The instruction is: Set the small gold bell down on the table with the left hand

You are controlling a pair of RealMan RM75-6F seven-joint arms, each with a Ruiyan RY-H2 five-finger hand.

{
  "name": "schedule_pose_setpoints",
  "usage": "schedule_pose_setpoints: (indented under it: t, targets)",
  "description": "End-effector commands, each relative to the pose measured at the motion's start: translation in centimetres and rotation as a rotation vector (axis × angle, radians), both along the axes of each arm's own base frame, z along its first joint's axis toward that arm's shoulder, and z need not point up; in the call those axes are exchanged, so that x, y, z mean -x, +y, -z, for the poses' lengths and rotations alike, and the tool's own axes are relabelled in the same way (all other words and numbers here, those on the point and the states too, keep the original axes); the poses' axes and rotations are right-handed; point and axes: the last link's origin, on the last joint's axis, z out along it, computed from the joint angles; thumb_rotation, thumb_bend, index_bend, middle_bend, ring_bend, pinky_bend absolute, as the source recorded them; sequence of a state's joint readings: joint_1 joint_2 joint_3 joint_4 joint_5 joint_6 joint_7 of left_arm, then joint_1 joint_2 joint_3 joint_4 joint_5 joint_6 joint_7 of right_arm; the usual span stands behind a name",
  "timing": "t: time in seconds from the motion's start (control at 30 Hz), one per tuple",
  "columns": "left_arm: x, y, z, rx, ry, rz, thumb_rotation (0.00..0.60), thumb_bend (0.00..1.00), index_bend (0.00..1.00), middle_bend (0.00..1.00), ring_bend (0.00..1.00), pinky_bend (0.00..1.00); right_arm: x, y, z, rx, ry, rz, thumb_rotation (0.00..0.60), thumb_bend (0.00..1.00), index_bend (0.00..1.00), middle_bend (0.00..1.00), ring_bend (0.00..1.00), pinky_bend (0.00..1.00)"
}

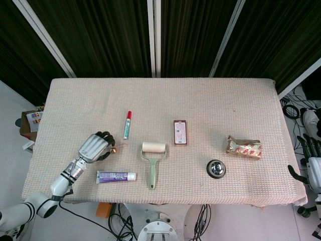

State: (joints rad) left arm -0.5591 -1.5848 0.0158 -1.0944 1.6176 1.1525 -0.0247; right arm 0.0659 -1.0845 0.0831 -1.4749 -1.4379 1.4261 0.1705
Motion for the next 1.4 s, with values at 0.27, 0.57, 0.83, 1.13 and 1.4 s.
schedule_pose_setpoints:
  t: [0.27, 0.57, 0.83, 1.13, 1.4]
  targets:
    - [0.03, 0.03, 0.17, 0.008, 0.004, -0.002, 0.600, 0.32, 0.48, 0.38, 0.27, 0.39, 0.07, 0.04, 0.05, -0.002, -0.001, 0.001, 0.600, 0.19, 0.00, 0.00, 0.00, 0.00]
    - [-0.25, 0.16, 0.26, 0.021, -0.007, -0.010, 0.600, 0.33, 0.50, 0.40, 0.28, 0.39, 0.14, 0.04, 0.13, -0.005, 0.003, 0.009, 0.600, 0.20, 0.00, 0.00, 0.00, 0.00]
    - [-0.44, 0.57, 0.34, 0.025, -0.007, -0.017, 0.600, 0.35, 0.50, 0.41, 0.29, 0.39, -0.04, 0.00, 0.07, -0.008, 0.005, 0.007, 0.600, 0.20, 0.00, 0.00, 0.00, 0.00]
    - [-0.46, 0.63, 0.56, 0.036, -0.004, -0.025, 0.600, 0.38, 0.52, 0.42, 0.29, 0.40, -0.01, -0.10, 0.12, -0.010, 0.004, 0.008, 0.600, 0.20, 0.00, 0.00, 0.00, 0.00]
    - [-0.47, 0.72, 0.57, 0.035, 0.003, -0.026, 0.600, 0.41, 0.53, 0.43, 0.30, 0.40, 0.26, -0.02, 0.14, -0.012, 0.003, 0.017, 0.600, 0.20, 0.00, 0.00, 0.00, 0.00]
